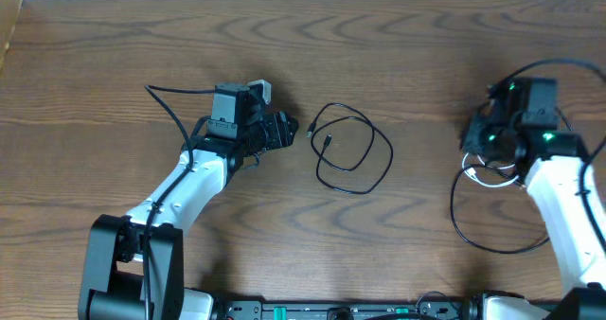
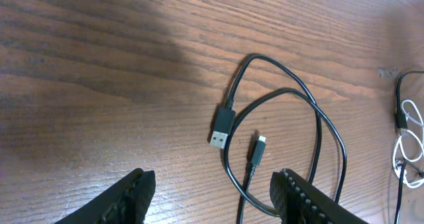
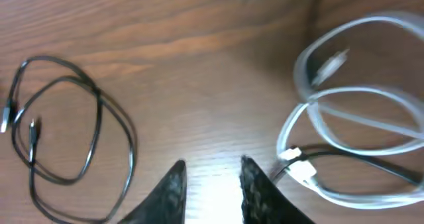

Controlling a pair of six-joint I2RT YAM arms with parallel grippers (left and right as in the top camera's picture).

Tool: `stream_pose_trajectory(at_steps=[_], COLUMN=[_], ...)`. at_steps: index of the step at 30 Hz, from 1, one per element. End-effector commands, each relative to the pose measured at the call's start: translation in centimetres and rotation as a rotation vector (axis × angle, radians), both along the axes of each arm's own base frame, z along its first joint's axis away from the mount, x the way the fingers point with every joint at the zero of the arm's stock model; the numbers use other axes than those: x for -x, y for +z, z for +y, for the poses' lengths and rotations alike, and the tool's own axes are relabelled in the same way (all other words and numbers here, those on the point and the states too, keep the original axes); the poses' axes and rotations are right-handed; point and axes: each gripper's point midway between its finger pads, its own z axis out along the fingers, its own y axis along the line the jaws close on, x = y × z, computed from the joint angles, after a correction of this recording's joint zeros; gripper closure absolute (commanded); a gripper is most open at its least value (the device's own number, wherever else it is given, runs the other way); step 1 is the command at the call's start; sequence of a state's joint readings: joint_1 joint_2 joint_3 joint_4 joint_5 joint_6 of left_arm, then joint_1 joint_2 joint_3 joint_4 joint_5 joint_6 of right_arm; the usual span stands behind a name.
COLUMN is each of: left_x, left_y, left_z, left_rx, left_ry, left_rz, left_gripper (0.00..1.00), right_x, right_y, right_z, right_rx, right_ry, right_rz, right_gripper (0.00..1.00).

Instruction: Untangle cables

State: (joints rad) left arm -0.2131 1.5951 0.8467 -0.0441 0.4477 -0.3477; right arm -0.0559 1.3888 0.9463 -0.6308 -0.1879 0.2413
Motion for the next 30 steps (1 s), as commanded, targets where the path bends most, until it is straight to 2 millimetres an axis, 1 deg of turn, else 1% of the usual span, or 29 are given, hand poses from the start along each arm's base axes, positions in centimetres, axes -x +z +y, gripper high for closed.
stream_pose_trajectory(at_steps=[1, 3, 7, 10, 14, 15, 17, 20, 21, 23, 24, 25, 26, 27, 30], left_x=[-0.4, -0.4, -0.4, -0.3, -0.1, -0.1, 0.1, 1.0, 1.2, 1.9, 2.4, 3.0, 3.8, 4.5, 7.6], left_y=[1.1, 1.0, 1.0, 1.0, 0.8, 0.8, 0.6, -0.1, -0.3, -0.8, -1.1, -1.5, -1.9, -2.3, -3.4], left_z=[-0.1, -0.1, -0.1, -0.1, -0.1, -0.1, 0.0, 0.1, 0.2, 0.3, 0.3, 0.3, 0.3, 0.2, -0.5], left_rx=[0.017, 0.017, 0.017, 0.016, 0.015, 0.014, 0.012, 0.0, -0.004, -0.009, -0.012, -0.014, -0.019, -0.024, -0.054], left_ry=[-0.001, -0.001, -0.001, -0.001, -0.001, -0.001, -0.001, -0.001, 0.001, 0.004, 0.004, 0.008, 0.008, 0.008, -0.017], left_rz=[-0.022, -0.021, -0.021, -0.016, -0.008, -0.006, 0.007, 0.053, 0.064, 0.102, 0.126, 0.162, 0.198, 0.234, 0.357], left_gripper=[0.39, 0.39, 0.39, 0.39, 0.39, 0.38, 0.38, 0.39, 0.45, 0.63, 0.74, 0.87, 0.92, 0.93, 0.93], right_x=[1.6, 2.2, 3.1, 3.2, 2.9, 2.9, 2.9, 2.6, 2.4, 2.2, 2.1, 2.0, 2.0, 2.0, 2.1], right_y=[-2.7, -4.0, -6.2, -7.2, -8.0, -8.1, -8.4, -8.3, -8.1, -7.9, -7.8, -7.7, -7.6, -7.6, -7.5], right_z=[2.9, 3.5, 4.3, 4.5, 4.8, 4.9, 5.1, 5.4, 5.6, 5.9, 6.0, 6.3, 6.5, 6.6, 7.2], right_rx=[-0.104, -0.113, -0.113, -0.109, -0.108, -0.108, -0.107, -0.108, -0.109, -0.119, -0.127, -0.139, -0.151, -0.16, -0.183], right_ry=[0.075, 0.078, 0.1, 0.112, 0.122, 0.127, 0.134, 0.145, 0.15, 0.144, 0.139, 0.129, 0.118, 0.111, 0.107], right_rz=[0.035, 0.045, 0.034, -0.001, -0.063, -0.078, -0.097, -0.126, -0.137, -0.15, -0.153, -0.153, -0.153, -0.15, -0.143], right_gripper=[0.72, 0.7, 0.69, 0.67, 0.63, 0.62, 0.53, 0.45, 0.43, 0.41, 0.41, 0.41, 0.41, 0.37, 0.2])
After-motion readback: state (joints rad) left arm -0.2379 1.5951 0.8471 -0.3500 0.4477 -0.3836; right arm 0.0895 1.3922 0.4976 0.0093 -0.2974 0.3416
